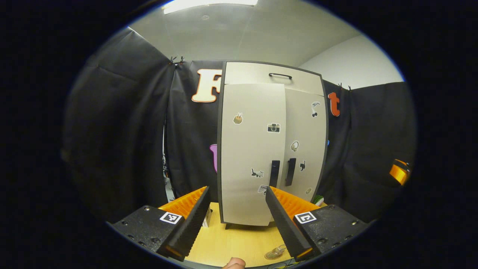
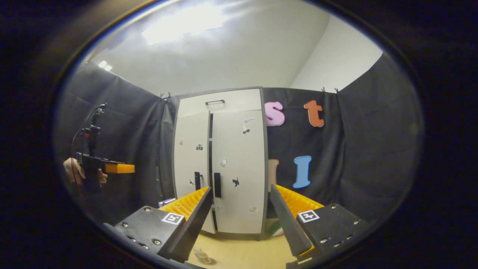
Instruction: Grasp the bottle in the cabinet with the left hand and place it on the coaster, then close the right door with the right hand and the left door with the left hand.
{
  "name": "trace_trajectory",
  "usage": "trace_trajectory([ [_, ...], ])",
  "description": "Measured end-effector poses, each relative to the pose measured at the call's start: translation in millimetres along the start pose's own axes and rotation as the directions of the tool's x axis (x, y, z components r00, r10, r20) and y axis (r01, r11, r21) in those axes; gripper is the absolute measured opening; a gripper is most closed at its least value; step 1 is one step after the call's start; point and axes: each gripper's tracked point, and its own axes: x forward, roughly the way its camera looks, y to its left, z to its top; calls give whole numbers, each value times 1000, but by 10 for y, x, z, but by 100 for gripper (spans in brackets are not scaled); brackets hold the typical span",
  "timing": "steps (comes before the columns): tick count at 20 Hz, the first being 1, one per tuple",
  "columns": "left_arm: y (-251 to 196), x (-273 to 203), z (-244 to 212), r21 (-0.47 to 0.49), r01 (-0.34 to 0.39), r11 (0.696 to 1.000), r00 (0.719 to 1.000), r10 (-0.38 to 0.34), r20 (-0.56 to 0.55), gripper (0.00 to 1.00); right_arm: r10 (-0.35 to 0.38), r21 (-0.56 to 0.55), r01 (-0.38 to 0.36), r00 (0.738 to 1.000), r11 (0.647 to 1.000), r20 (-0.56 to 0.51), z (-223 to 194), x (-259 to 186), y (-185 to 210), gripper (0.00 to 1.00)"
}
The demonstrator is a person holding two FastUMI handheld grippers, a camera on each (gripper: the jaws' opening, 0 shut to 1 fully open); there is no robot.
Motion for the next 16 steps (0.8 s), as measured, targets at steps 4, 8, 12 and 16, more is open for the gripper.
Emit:
trace_trajectory([
  [4, 267, 20, 68, 41, -33, 999, 999, 32, 23, 92, 1, -48, 0, 1000, 999, 12, 36, 112, 134, 92],
  [8, 283, 73, -115, 11, -10, 1000, 1000, 10, 5, 92, 0, -35, 0, 1000, 999, 9, 3, 55, 256, 95],
  [12, 238, 101, -224, 2, 17, 1000, 1000, -17, -3, 94, -12, -61, 11, 1000, 998, -8, -100, -5, 253, 95],
  [16, 194, 119, -301, 0, 35, 999, 999, -35, -17, 94, -34, -89, 33, 999, 995, -8, -107, -59, 246, 95],
])
